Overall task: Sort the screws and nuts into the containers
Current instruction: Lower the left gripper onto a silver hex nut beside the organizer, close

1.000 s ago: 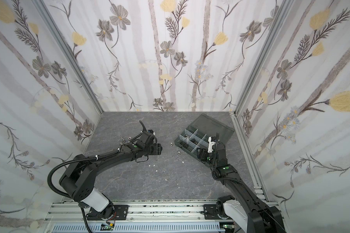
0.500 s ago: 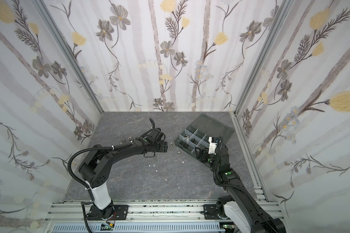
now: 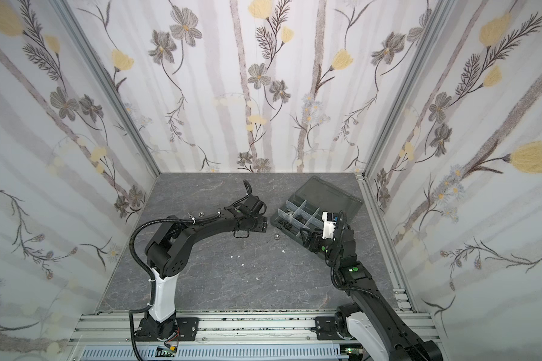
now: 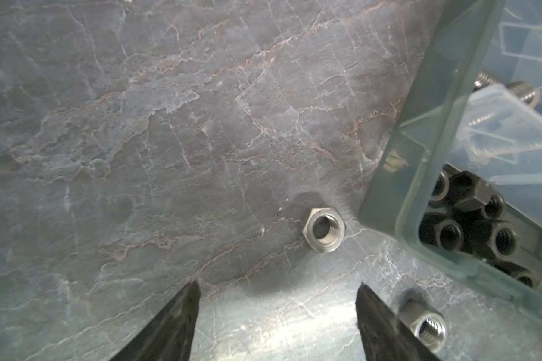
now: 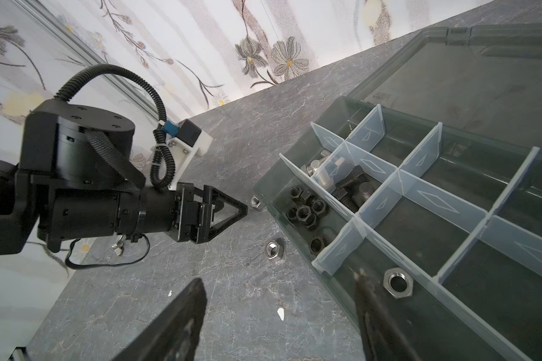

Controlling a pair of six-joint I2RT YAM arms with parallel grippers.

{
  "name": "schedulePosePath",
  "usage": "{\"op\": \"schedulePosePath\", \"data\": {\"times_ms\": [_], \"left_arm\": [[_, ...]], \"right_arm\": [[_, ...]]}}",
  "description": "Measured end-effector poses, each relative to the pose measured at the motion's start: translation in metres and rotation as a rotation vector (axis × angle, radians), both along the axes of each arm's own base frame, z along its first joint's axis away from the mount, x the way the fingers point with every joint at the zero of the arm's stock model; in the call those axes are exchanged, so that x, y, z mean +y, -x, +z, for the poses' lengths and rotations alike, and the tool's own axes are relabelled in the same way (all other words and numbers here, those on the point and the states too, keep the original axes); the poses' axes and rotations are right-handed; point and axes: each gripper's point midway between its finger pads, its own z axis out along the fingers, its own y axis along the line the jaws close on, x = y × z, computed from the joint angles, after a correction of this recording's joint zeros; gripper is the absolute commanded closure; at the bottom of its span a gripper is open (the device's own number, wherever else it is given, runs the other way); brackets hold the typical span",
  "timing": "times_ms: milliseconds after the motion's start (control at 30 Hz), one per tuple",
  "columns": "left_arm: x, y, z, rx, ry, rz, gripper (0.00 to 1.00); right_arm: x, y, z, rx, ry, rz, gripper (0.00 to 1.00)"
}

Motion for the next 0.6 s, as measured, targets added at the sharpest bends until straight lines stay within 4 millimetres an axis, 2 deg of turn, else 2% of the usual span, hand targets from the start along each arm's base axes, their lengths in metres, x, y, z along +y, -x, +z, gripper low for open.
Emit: {"op": "schedulePosePath", "data": {"times_ms": [467,600], "left_arm": [[-0.010,-0.010,-0.015,0.019,-0.018,-0.002,0.23],[-0.011,-0.014,-0.015,0.013,-0.021,-0.001,0.26]], "right_arm": [[0.002,0.002,0.007,-0.026,-0.021,0.011,0.25],[0.002,0.002,0.007,-0.028,-0.022,0.011,0.25]]}}
